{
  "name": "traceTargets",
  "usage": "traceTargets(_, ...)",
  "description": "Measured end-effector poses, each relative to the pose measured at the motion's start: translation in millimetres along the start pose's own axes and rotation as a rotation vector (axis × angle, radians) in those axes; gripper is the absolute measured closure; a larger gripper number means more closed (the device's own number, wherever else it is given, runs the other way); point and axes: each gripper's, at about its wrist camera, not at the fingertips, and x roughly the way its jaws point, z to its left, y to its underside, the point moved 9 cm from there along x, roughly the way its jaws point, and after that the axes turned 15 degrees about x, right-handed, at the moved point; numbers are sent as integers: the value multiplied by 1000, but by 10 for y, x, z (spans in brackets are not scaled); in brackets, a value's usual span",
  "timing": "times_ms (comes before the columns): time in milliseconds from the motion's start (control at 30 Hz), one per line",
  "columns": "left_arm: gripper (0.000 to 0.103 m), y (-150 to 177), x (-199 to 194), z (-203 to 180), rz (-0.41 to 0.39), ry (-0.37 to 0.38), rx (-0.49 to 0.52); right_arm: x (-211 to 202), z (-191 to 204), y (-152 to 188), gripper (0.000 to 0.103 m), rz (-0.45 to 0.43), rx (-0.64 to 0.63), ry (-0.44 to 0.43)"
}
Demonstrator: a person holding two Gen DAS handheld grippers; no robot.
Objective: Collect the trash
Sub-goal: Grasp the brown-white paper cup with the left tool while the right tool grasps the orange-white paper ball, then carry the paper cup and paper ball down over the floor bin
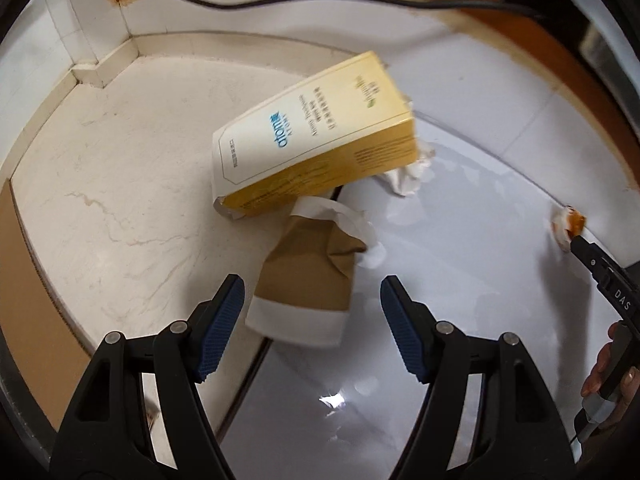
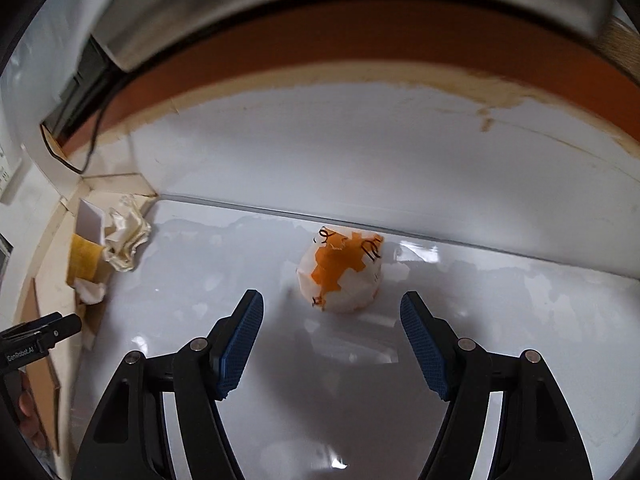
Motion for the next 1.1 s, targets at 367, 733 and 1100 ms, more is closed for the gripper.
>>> traceTargets(367,37,-26,300,117,0,-49,-17,328,174,23,40,-30,-59,76)
traceTargets(733,54,54,161,87,-31,-69,-3,266,163,98,53,-47,-35,68)
traceTargets(1100,54,432,-482,-68,-62,-29,-24,-353,237,591,53,-41,7,-45)
